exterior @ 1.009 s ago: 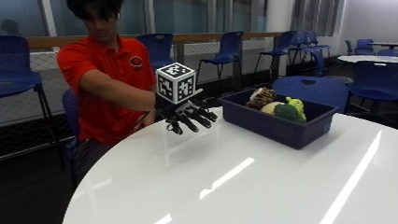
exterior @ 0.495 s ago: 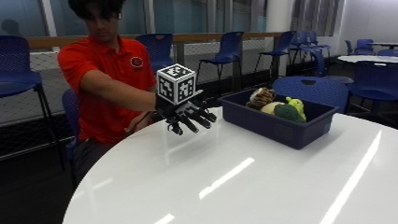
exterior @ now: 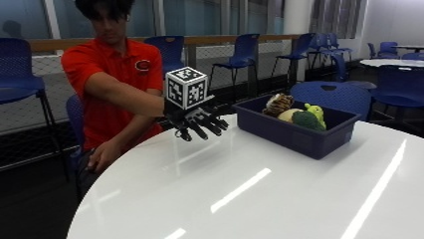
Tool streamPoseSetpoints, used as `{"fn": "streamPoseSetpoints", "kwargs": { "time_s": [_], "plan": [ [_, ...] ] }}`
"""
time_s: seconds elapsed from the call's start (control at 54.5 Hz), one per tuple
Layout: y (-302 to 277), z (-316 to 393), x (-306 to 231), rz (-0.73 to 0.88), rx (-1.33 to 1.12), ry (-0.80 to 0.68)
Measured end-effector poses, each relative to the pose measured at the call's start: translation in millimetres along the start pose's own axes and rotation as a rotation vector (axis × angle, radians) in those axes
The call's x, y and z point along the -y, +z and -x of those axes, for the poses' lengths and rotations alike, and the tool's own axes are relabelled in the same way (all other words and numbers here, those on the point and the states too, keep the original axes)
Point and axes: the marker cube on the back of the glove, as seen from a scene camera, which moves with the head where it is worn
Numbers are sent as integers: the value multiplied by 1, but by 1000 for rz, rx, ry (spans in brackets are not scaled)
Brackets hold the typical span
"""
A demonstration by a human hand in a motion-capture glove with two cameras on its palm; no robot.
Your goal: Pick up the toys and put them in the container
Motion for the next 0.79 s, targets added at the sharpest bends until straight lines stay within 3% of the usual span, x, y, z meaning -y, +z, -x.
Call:
{"fn": "streamPoseSetpoints", "kwargs": {
  "time_s": [0.312,0.789],
  "plan": [
    [8,1,-20,28,117,-6],
    [-1,-13,-18,10,95,6]
  ]
}}
